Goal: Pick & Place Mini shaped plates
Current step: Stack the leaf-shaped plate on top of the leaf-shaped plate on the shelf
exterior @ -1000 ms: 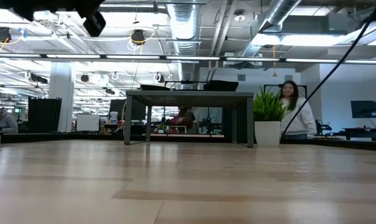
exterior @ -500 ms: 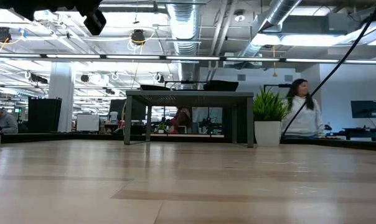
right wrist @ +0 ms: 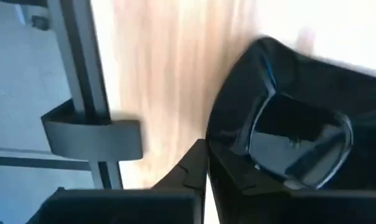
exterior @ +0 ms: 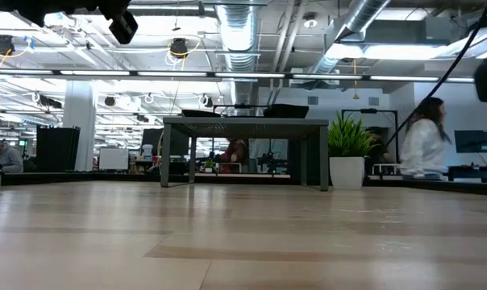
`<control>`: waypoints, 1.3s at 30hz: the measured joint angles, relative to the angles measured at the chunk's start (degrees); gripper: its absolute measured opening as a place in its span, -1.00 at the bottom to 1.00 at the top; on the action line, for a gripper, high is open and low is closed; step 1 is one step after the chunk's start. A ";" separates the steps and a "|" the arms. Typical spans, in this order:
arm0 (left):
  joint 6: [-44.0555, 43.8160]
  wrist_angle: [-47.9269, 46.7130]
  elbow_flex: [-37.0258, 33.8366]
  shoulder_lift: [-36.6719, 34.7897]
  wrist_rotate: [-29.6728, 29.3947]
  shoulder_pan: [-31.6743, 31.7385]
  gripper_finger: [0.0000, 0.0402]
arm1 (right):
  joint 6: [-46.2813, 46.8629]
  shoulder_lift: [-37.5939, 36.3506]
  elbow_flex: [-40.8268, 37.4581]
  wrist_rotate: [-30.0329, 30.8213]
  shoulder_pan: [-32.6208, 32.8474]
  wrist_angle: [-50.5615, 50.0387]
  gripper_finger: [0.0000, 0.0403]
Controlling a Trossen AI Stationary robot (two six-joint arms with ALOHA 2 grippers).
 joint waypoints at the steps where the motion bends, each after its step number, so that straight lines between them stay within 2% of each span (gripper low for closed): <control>1: 0.02 0.00 0.00 0.02 0.00 0.00 -0.50 | -0.02 0.00 0.24 -0.01 -0.31 -0.21 -0.94; 6: 3.62 0.00 -0.02 0.81 0.91 -2.42 -0.50 | -4.71 0.00 3.52 0.33 -2.53 -0.24 -0.99; 9: 7.67 0.17 -0.02 2.55 5.76 -5.95 -0.50 | -9.51 0.00 6.50 3.17 -4.14 -0.57 -0.98; 12: 12.85 0.04 -0.02 5.52 10.03 -11.08 -0.50 | -15.38 0.00 9.80 7.08 -5.94 -1.48 -0.99; 17: 24.93 0.04 -1.38 12.76 9.97 -21.22 -0.50 | -21.72 -0.04 12.80 10.95 -9.70 -1.11 -0.99; 21: 28.83 -0.13 -2.39 18.63 5.10 -27.37 -0.50 | -16.19 0.25 12.82 6.15 -11.76 2.55 -0.97; 25: 35.87 0.32 -2.38 24.47 -4.00 -31.72 -0.47 | -12.65 0.33 12.82 4.71 -10.74 3.17 -0.92; 30: 40.57 4.49 -2.37 33.71 -6.61 -36.00 -0.31 | -2.96 0.33 12.82 1.45 -7.66 2.76 -0.80; 34: 41.09 8.02 -2.34 37.04 -9.59 -36.63 -0.21 | 0.28 0.33 12.82 2.36 -4.28 2.74 -0.68; 39: 40.26 8.19 -2.34 36.82 -12.31 -36.30 -0.18 | -1.81 0.24 12.18 7.11 -2.33 1.73 -0.52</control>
